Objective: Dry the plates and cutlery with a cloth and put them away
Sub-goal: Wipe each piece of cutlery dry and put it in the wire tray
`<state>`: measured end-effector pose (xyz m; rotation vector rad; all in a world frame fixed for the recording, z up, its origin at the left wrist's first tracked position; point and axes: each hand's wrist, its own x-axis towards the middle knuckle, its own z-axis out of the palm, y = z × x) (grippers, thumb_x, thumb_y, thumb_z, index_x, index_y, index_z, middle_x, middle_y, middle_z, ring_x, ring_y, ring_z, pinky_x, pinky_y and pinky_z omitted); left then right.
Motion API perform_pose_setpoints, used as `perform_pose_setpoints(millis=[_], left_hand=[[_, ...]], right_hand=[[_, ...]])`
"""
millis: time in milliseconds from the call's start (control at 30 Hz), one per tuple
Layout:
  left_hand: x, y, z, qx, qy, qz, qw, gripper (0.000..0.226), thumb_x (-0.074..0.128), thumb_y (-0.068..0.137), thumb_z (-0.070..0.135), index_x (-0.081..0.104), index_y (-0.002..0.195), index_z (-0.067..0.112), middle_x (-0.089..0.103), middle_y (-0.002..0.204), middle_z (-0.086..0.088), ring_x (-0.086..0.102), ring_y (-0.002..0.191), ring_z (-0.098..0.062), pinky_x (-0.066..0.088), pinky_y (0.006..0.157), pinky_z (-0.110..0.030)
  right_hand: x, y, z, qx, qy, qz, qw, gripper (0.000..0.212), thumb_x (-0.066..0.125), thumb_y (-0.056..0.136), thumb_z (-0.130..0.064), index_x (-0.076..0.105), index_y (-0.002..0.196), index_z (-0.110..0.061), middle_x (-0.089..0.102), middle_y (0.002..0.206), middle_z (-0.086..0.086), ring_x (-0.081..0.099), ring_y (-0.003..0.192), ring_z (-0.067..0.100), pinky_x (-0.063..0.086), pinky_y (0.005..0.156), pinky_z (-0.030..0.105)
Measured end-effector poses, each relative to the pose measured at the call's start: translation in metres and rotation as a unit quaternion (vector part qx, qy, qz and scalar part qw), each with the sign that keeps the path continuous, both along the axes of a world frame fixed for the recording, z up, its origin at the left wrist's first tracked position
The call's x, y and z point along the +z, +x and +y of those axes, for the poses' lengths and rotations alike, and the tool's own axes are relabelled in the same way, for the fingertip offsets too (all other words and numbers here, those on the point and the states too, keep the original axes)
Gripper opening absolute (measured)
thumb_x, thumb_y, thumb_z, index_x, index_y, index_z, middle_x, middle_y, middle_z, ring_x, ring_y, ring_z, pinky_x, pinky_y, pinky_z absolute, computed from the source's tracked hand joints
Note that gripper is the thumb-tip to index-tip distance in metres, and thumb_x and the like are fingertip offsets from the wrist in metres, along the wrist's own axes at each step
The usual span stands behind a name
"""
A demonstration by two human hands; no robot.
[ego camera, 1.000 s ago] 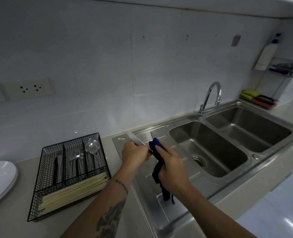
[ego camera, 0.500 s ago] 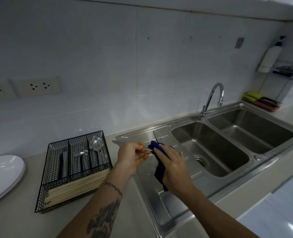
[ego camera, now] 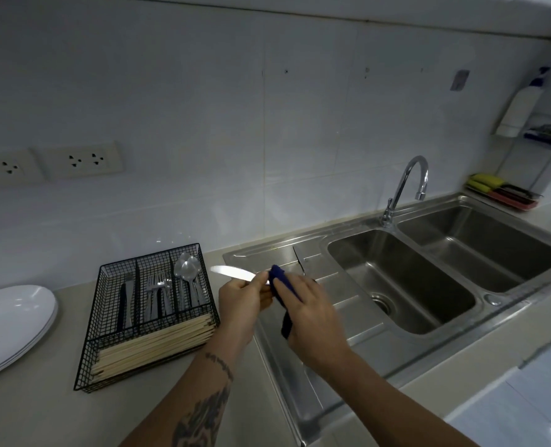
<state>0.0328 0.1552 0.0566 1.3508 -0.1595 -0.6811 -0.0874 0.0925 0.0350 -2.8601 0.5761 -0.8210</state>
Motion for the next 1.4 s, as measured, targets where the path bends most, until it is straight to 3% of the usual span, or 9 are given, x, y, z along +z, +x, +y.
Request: perform_pose_setpoints(millis=[133,300,433,700,767,1033,1200,1333,1400], left_hand=[[-0.005,0.015,0.009,0.046,0.006,0.038,0.998,0.014,0.067,0.093,0.012,0.066,0.094,-0.002,0.074,0.079,-0.015,0.073,0.069,-0.023,0.058,0.060,-0.028],[-0.015,0.030,0.014,0.050,0.017,0.068,0.996,0.017,0.067,0.093,0.012,0.065,0.094,-0.005,0.073,0.075,-0.015,0.074,0.071,-0.025,0.057,0.062,-0.031],[-0.018,0.044,0.017,0.057,0.026,0.055,0.997,0.015,0.067,0.093,0.012,0.066,0.085,-0.001,0.073,0.070,-0.013,0.071,0.067,-0.023,0.059,0.069,-0.034],[-0.039,0.113,0.050,0.120,0.030,0.094,0.988,0.018,0.056,0.100,0.019,0.060,0.098,0.002,0.066,0.087,-0.016,0.071,0.081,-0.028,0.061,0.072,-0.040],[-0.041,0.139,0.062,0.141,0.033,0.097,0.985,0.018,0.053,0.101,0.020,0.059,0.098,0.003,0.063,0.083,-0.013,0.070,0.073,-0.025,0.061,0.065,-0.038],[-0.052,0.238,0.110,0.200,0.165,0.084,0.962,0.024,0.058,0.095,0.022,0.060,0.075,0.008,0.045,0.051,-0.002,0.037,0.042,-0.016,0.031,0.044,-0.026],[-0.064,0.276,0.111,0.164,0.227,0.027,0.960,0.026,0.043,0.096,0.008,0.046,0.070,0.013,0.044,0.063,-0.006,0.045,0.051,-0.018,0.042,0.049,-0.028],[-0.084,0.291,0.105,0.127,0.327,-0.055,0.935,0.022,0.049,0.094,0.009,0.063,0.107,-0.002,0.066,0.087,-0.013,0.068,0.084,-0.031,0.059,0.079,-0.037],[-0.087,0.288,0.101,0.107,0.403,-0.103,0.903,0.022,0.054,0.093,0.012,0.061,0.079,-0.004,0.066,0.083,-0.017,0.062,0.070,-0.029,0.052,0.070,-0.030]], right_hand=[[-0.016,0.002,-0.004,-0.031,-0.012,0.067,0.997,0.093,0.080,0.058,-0.006,0.042,0.143,-0.016,0.044,0.146,0.009,0.045,0.130,0.032,0.040,0.103,0.054],[-0.014,0.015,0.002,0.013,-0.015,0.094,0.995,0.089,0.080,0.060,-0.005,0.045,0.141,-0.014,0.044,0.146,0.010,0.042,0.133,0.032,0.038,0.103,0.060],[-0.021,0.023,-0.007,0.046,-0.033,0.113,0.992,0.095,0.081,0.054,-0.003,0.045,0.140,-0.012,0.044,0.146,0.011,0.045,0.129,0.033,0.041,0.102,0.055],[-0.039,0.050,-0.027,0.025,-0.044,0.176,0.983,0.089,0.083,0.053,-0.004,0.050,0.136,-0.010,0.050,0.140,0.010,0.047,0.125,0.034,0.048,0.099,0.048],[-0.044,0.062,-0.031,0.022,-0.049,0.183,0.982,0.088,0.082,0.053,-0.003,0.051,0.135,-0.009,0.052,0.137,0.011,0.046,0.123,0.033,0.048,0.098,0.048],[-0.080,0.102,-0.041,0.011,-0.023,0.248,0.969,0.088,0.073,0.051,0.003,0.051,0.136,-0.009,0.050,0.135,0.010,0.046,0.117,0.033,0.050,0.093,0.047],[-0.087,0.108,-0.035,0.008,0.001,0.279,0.960,0.082,0.071,0.066,-0.006,0.042,0.143,-0.015,0.045,0.143,0.006,0.044,0.125,0.030,0.044,0.102,0.046],[-0.084,0.107,-0.035,0.004,0.025,0.273,0.962,0.077,0.068,0.076,-0.011,0.036,0.145,-0.019,0.040,0.146,0.003,0.040,0.130,0.027,0.040,0.107,0.044],[-0.082,0.106,-0.035,0.008,0.033,0.276,0.961,0.079,0.067,0.077,-0.013,0.032,0.146,-0.021,0.037,0.147,0.002,0.037,0.131,0.026,0.038,0.109,0.044]])
